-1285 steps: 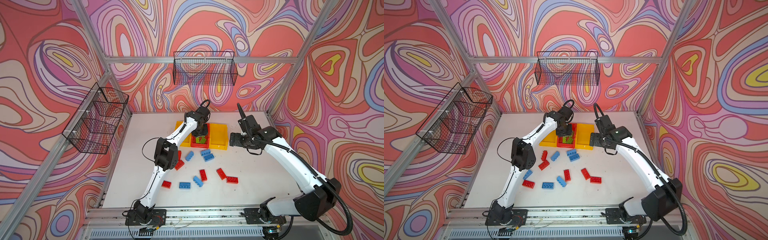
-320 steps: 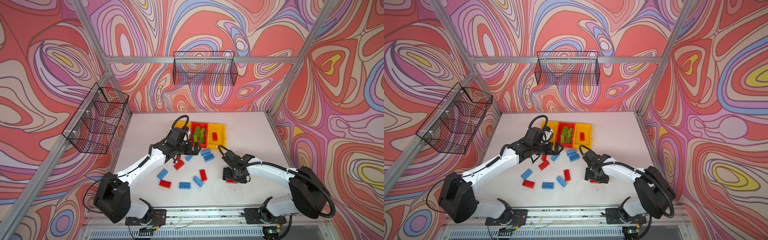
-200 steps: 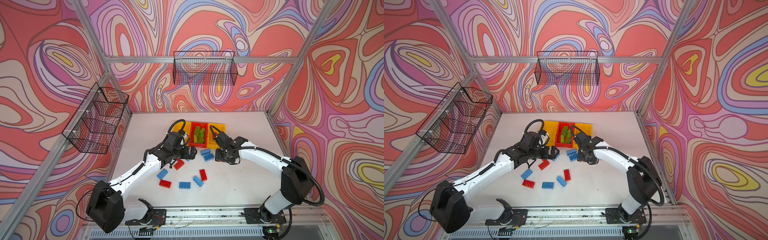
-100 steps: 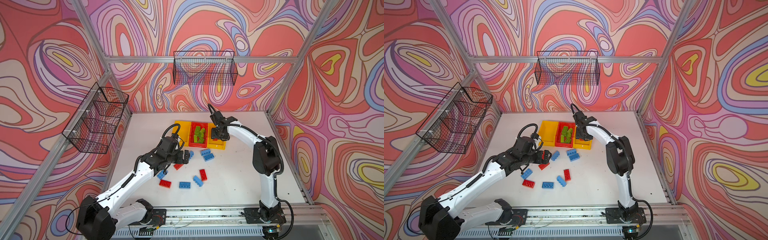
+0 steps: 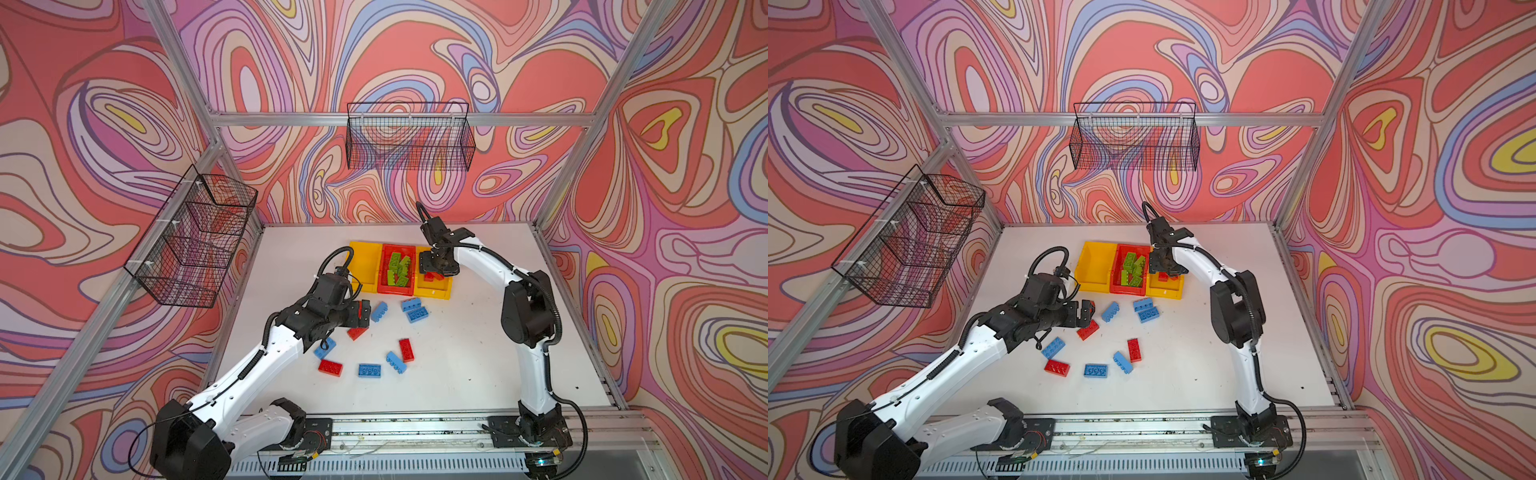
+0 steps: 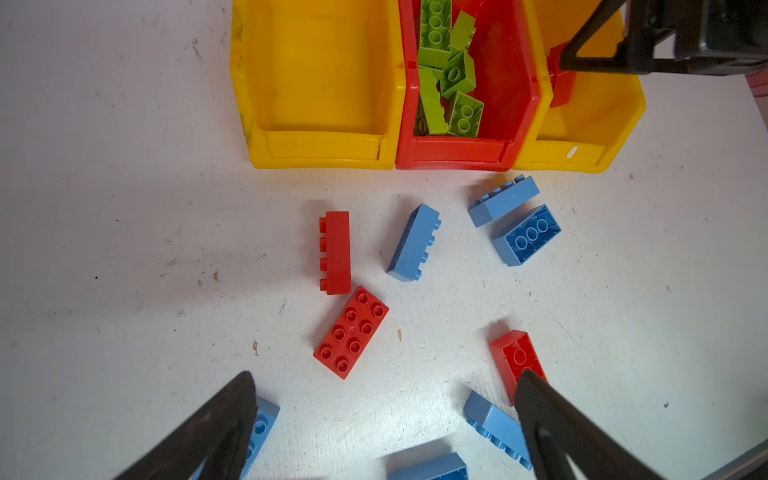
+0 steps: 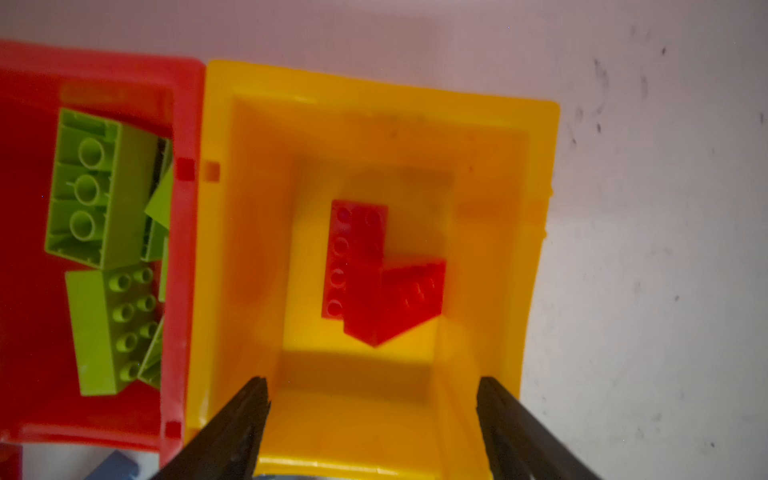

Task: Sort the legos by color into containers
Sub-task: 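Move the right gripper to another red 2x4 brick and grasp it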

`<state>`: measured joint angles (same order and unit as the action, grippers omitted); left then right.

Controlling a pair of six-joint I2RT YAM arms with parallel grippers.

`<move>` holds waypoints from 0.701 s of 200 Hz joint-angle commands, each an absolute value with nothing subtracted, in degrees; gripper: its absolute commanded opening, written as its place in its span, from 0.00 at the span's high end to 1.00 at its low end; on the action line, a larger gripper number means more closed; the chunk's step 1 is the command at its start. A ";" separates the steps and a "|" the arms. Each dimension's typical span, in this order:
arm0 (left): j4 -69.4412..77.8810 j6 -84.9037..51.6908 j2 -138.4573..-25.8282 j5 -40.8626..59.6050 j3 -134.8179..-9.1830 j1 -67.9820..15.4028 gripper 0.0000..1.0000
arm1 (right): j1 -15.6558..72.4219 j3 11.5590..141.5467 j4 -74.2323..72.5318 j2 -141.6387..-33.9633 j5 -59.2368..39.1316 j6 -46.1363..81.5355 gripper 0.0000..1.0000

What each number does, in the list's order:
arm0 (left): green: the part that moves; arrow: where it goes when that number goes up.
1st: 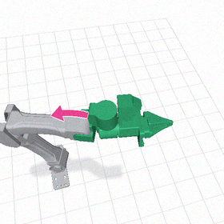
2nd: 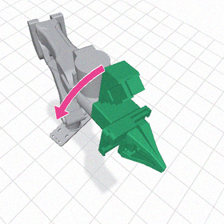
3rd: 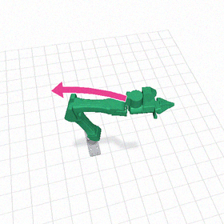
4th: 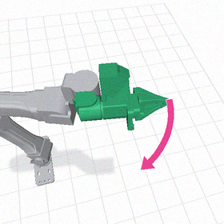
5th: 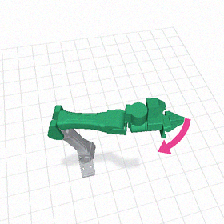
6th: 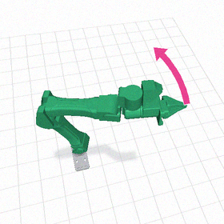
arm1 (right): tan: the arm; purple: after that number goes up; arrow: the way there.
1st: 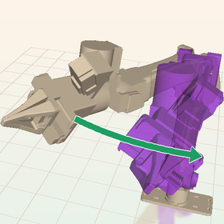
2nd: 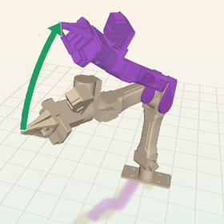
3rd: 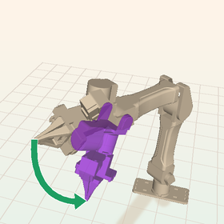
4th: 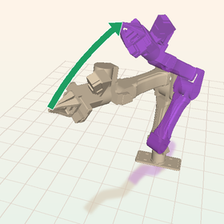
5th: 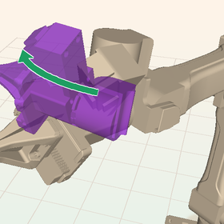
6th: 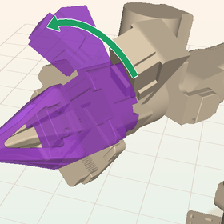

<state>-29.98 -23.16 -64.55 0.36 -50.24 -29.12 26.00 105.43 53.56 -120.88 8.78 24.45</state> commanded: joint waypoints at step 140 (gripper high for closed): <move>-27.21 -28.56 -62.86 -0.93 -43.56 -27.82 0.00 | 50.90 76.53 47.84 -108.83 -3.83 38.68 0.34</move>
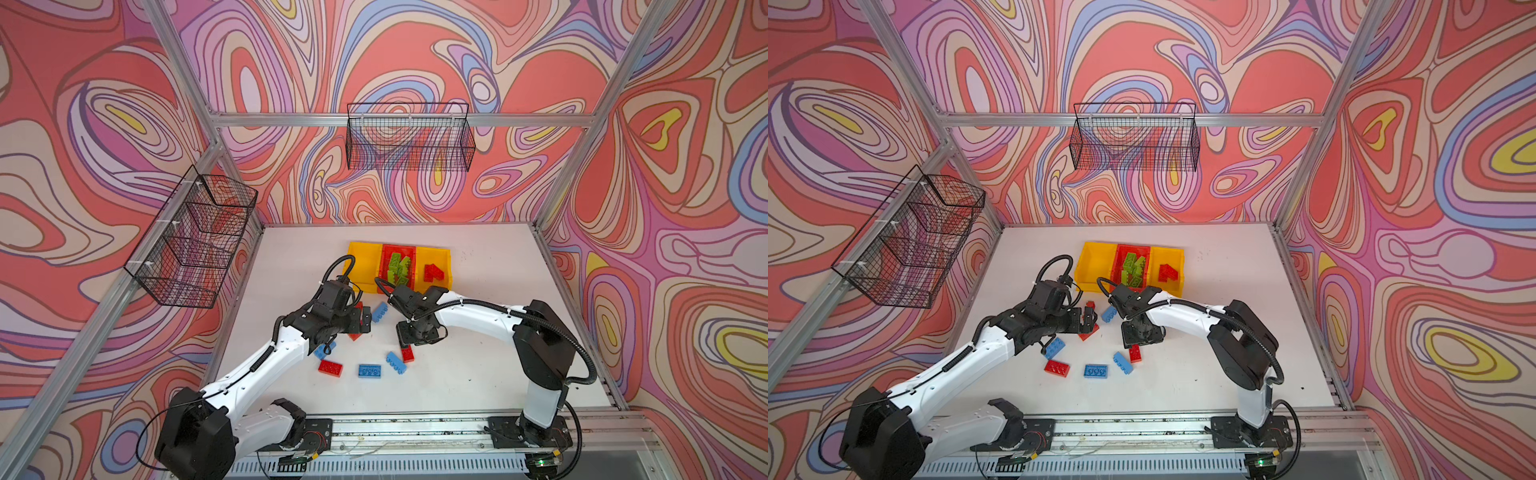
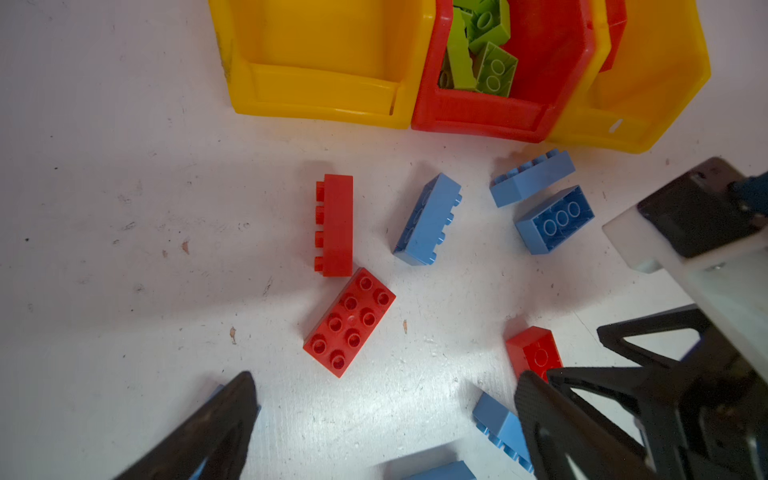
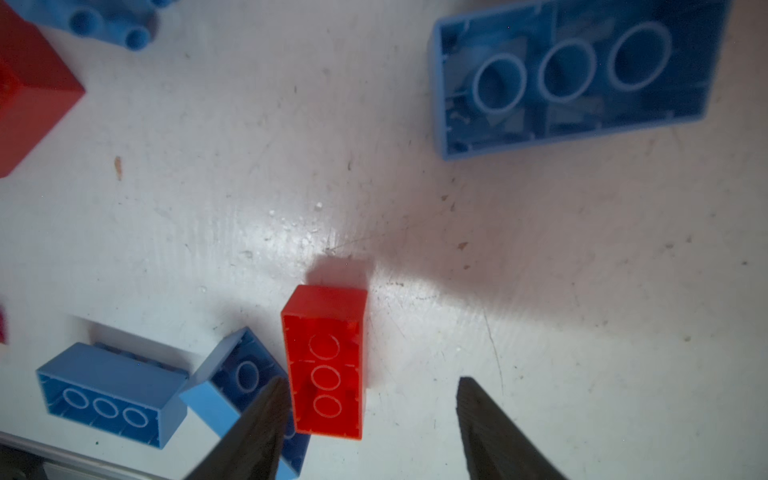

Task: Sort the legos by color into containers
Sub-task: 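Move the right gripper to another red 2x4 brick and grasp it, then carry the red brick into the yellow bin and release it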

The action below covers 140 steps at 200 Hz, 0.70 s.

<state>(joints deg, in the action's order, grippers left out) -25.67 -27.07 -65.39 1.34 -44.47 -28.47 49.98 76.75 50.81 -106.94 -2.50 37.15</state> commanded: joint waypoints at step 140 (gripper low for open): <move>-26.30 -28.68 -64.27 -1.83 -44.17 -27.16 0.00 | 47.95 86.99 55.28 -113.01 4.66 33.53 0.72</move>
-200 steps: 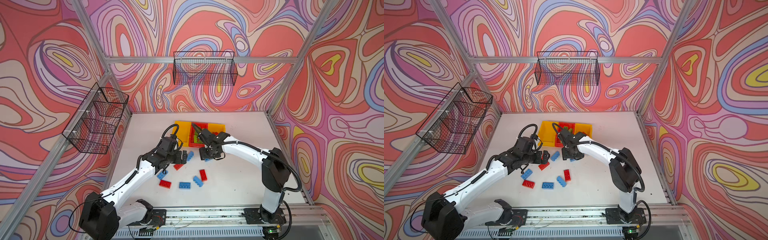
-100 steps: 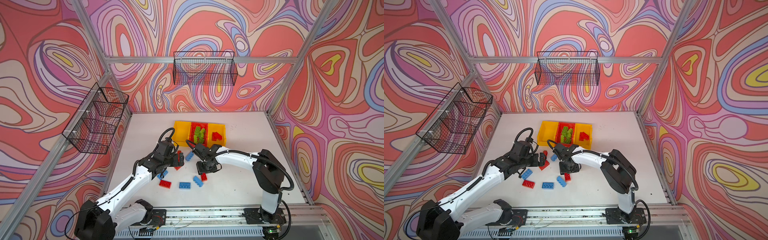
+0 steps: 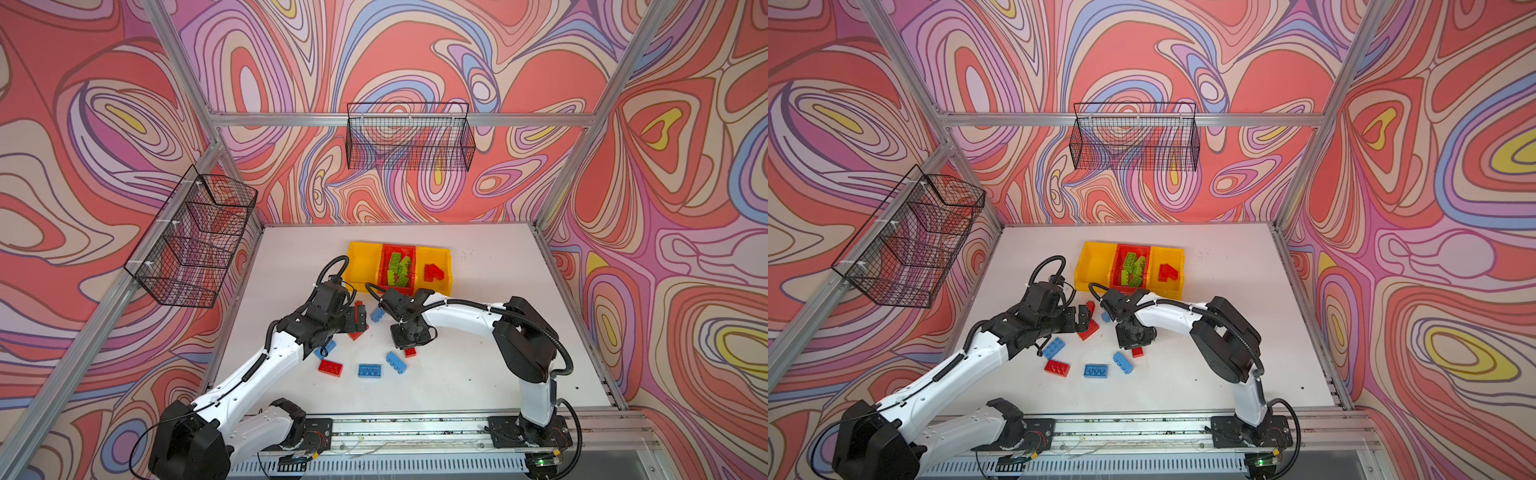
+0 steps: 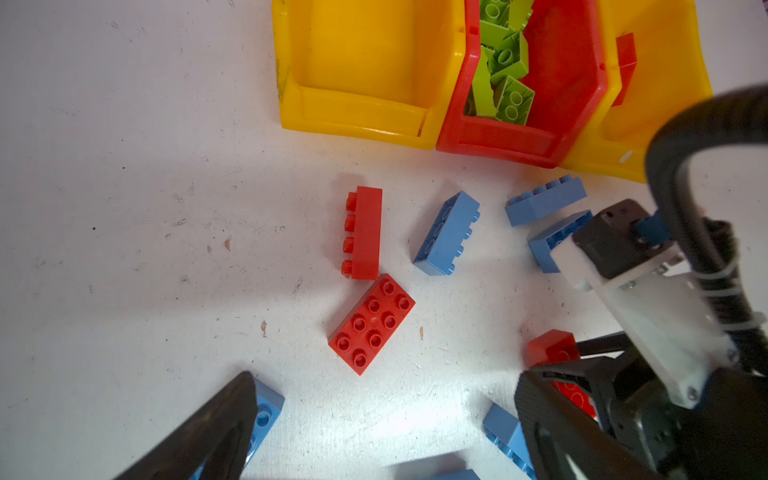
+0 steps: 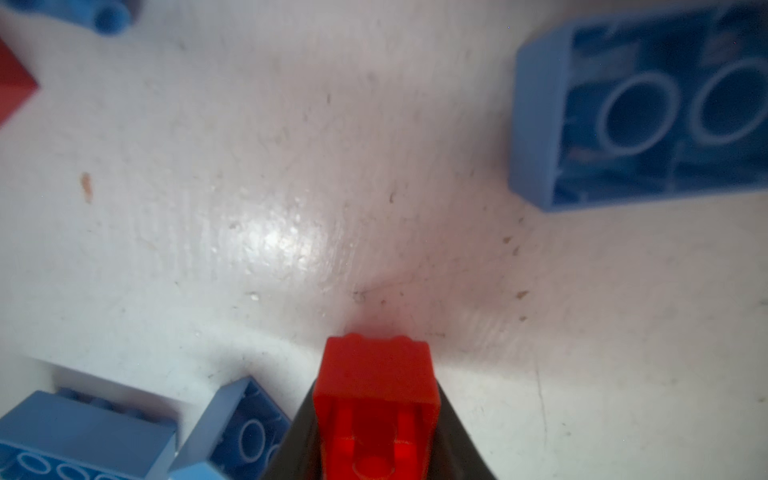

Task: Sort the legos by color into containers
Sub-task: 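Carry the red brick into the yellow bin and release it, then grasp a red brick near the bins with the left gripper while the right arm withdraws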

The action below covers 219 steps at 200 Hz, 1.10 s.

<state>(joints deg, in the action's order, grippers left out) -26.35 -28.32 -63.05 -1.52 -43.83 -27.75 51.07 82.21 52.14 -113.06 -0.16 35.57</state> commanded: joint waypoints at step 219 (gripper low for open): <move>-32.20 -29.86 -76.13 -3.25 -50.35 -25.43 0.00 | 23.19 115.17 53.89 -125.51 7.24 20.21 0.26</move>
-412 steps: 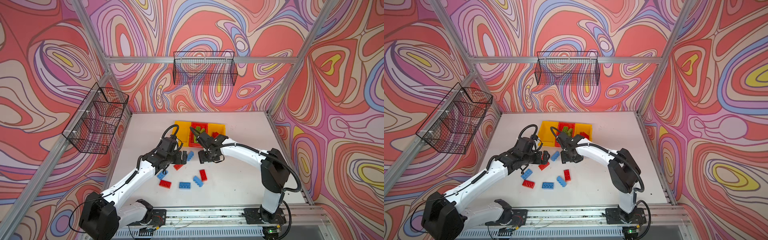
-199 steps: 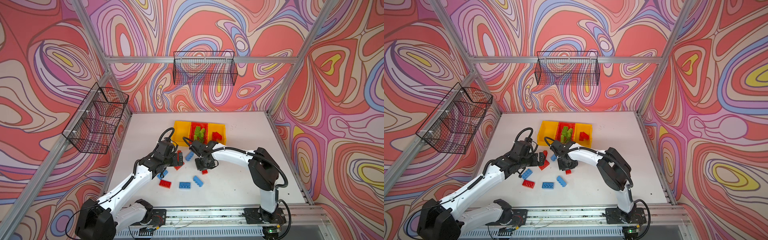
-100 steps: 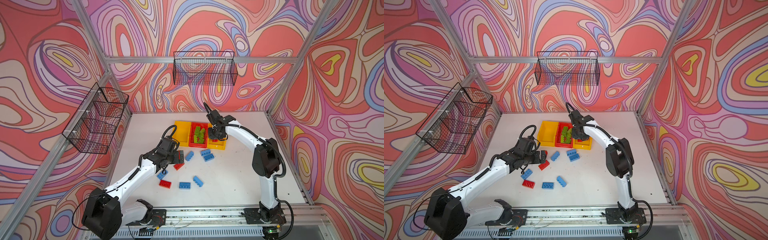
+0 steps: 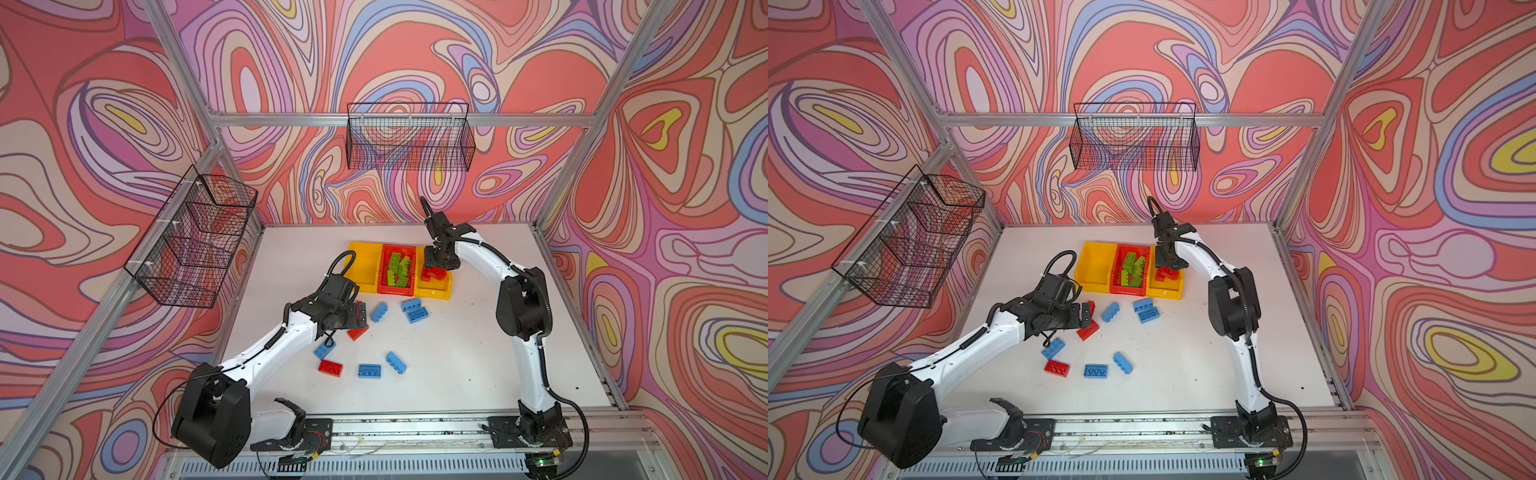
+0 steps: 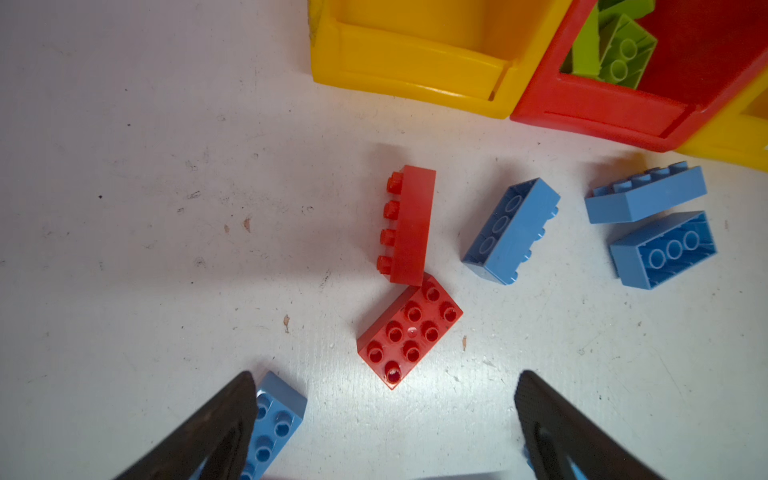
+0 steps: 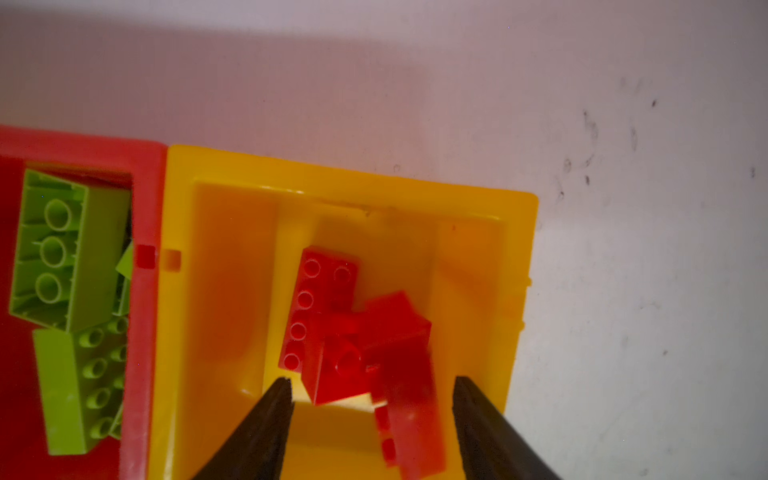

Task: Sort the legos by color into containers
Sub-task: 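Grasp a red brick near the bins with the left gripper while the right arm withdraws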

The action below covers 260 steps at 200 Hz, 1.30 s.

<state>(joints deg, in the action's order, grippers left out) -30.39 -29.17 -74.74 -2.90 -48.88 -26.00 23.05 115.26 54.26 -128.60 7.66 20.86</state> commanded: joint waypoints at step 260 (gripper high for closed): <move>-24.92 -27.81 -107.18 -1.85 -63.60 -22.32 0.65 | 28.66 95.95 58.30 -97.88 8.06 26.48 0.22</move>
<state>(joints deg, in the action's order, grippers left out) -24.82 -27.22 -104.38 -2.46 -63.07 -22.76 28.73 94.72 53.65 -100.07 5.69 26.79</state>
